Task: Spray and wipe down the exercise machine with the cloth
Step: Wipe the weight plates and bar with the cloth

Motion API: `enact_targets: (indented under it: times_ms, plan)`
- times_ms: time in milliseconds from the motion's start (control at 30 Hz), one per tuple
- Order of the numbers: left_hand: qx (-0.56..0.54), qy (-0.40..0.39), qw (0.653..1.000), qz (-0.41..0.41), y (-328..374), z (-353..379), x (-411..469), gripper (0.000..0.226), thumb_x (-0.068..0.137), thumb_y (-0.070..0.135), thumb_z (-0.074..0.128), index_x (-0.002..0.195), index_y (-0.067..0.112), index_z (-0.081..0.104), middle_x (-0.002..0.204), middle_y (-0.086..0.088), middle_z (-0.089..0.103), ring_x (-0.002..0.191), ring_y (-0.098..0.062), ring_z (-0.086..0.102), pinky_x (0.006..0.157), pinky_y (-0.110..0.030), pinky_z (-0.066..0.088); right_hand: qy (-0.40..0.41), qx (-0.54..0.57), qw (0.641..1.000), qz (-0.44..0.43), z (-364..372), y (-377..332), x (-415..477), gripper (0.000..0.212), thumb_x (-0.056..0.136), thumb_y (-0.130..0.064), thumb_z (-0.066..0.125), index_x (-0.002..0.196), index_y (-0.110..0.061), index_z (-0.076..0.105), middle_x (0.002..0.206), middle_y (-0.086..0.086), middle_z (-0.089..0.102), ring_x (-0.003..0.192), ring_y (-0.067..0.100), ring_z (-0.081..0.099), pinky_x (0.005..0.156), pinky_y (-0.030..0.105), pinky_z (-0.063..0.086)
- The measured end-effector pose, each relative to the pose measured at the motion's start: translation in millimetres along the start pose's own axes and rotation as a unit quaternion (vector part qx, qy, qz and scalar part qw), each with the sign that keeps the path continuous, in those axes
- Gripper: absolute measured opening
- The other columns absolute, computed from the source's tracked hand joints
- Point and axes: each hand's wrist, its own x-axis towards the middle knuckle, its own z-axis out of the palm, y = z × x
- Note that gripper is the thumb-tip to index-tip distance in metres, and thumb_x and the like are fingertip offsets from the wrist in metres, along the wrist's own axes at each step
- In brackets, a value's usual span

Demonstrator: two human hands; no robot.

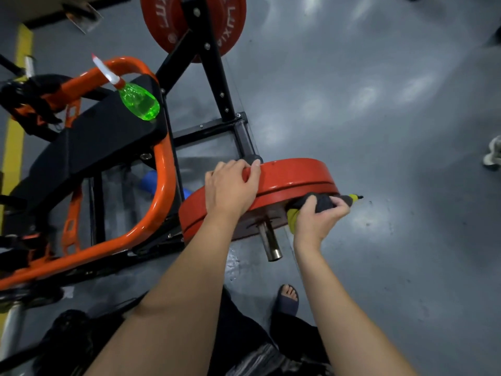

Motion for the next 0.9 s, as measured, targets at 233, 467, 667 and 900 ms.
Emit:
enact_targets:
  times_ms: [233, 467, 667, 900]
  plan:
    - [-0.023, 0.011, 1.000, -0.013, -10.8, -0.8, -4.8, 0.051, 0.105, 0.059, 0.033, 0.096, 0.024, 0.069, 0.100, 0.004, 0.070, 0.107, -0.023, 0.058, 0.096, -0.041, 0.037, -0.193, -0.041, 0.971, -0.132, 12.2, 10.8, -87.1, 0.045, 0.068, -0.030, 0.061, 0.104, -0.022, 0.034, 0.108, 0.006, 0.042, 0.097, 0.022, 0.048, 0.089, 0.029, 0.044]
    - [-0.045, 0.019, 0.999, -0.015, -16.2, -0.4, -6.0, 0.051, 0.105, 0.058, 0.035, 0.096, 0.023, 0.070, 0.096, 0.006, 0.069, 0.101, -0.021, 0.058, 0.094, -0.038, 0.035, -0.087, 0.005, 0.995, -0.052, -5.3, 8.7, -13.6, 0.045, 0.072, -0.034, 0.056, 0.107, -0.013, 0.038, 0.109, 0.011, 0.049, 0.093, 0.022, 0.049, 0.082, 0.017, 0.043]
    - [-0.047, 0.017, 0.999, -0.017, -14.2, -0.6, -5.9, 0.050, 0.104, 0.059, 0.036, 0.097, 0.024, 0.071, 0.096, 0.007, 0.068, 0.100, -0.019, 0.057, 0.095, -0.038, 0.036, -0.064, -0.020, 0.998, -0.007, -5.2, 6.9, -5.8, 0.041, 0.073, -0.024, 0.056, 0.107, -0.014, 0.037, 0.111, 0.008, 0.046, 0.093, 0.015, 0.045, 0.087, 0.035, 0.045]
    - [-0.049, 0.009, 0.998, -0.024, -16.4, -1.5, -6.1, 0.051, 0.104, 0.061, 0.033, 0.097, 0.025, 0.069, 0.098, 0.007, 0.068, 0.106, -0.020, 0.057, 0.098, -0.038, 0.035, -0.238, -0.010, 0.961, -0.140, 7.7, 8.9, -96.3, 0.044, 0.068, -0.028, 0.059, 0.104, -0.017, 0.037, 0.106, 0.000, 0.040, 0.097, 0.013, 0.044, 0.091, 0.017, 0.039]
